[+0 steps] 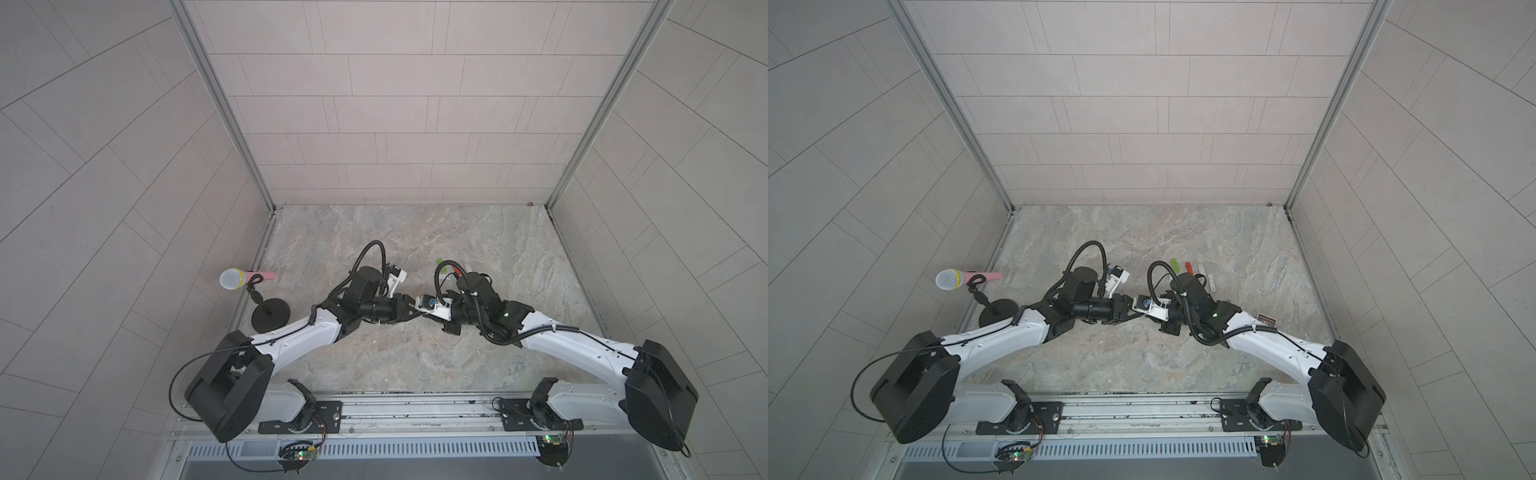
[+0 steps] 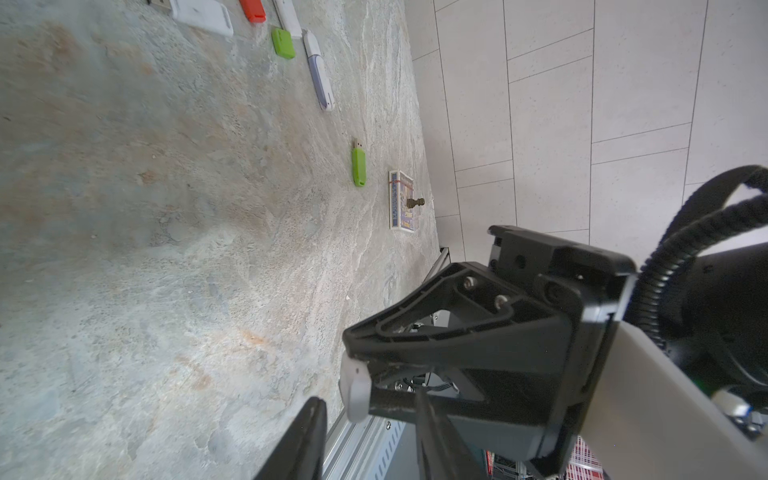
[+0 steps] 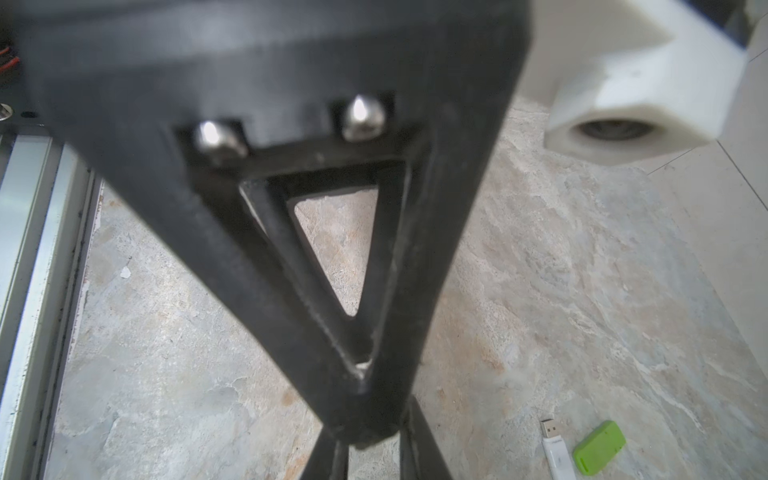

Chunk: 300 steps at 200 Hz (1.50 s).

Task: Close the usb drive cover
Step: Pick up the cover from the center of the board, then move the USB drive to the center of the board.

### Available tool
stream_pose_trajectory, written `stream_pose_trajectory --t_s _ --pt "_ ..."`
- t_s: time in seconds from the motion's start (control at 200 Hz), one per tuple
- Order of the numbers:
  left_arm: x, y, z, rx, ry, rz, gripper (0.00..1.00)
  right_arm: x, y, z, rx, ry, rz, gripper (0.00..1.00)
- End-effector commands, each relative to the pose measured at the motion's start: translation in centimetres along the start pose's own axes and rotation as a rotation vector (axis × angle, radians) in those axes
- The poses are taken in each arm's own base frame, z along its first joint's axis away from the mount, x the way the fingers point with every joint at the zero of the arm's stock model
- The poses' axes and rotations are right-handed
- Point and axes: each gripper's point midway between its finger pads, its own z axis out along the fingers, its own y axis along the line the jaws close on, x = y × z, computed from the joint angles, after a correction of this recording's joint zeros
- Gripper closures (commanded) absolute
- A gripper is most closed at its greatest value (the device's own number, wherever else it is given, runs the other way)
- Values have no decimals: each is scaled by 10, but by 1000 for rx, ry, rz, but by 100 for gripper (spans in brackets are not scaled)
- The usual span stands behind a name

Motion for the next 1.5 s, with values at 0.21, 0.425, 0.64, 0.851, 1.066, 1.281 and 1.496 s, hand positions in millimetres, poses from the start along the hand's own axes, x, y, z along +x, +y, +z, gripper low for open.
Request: stream_pose_trajectory --t_s 0.21,0.425,0.64,0.851,1.066,1.281,1.496 --pt "-10 -4 6 3 -10 15 64 -22 1 -2 -24 -75 2 81" --pt "-11 -5 9 20 -8 10 74 -25 3 -2 -37 -89 6 82" --pt "-11 -4 9 15 -8 16 84 -26 2 -4 -37 -89 13 82" --pt "-21 6 -7 -60 -71 29 89 3 -56 -17 238 61 318 63" --pt "-39 25 -42 -75 -165 -27 89 66 -100 -19 276 359 594 50" --pt "-44 27 -58 -47 -184 -42 89 106 -122 0 127 629 728 51" --pt "-40 28 -61 -26 -145 -40 89 150 -141 16 132 846 570 49"
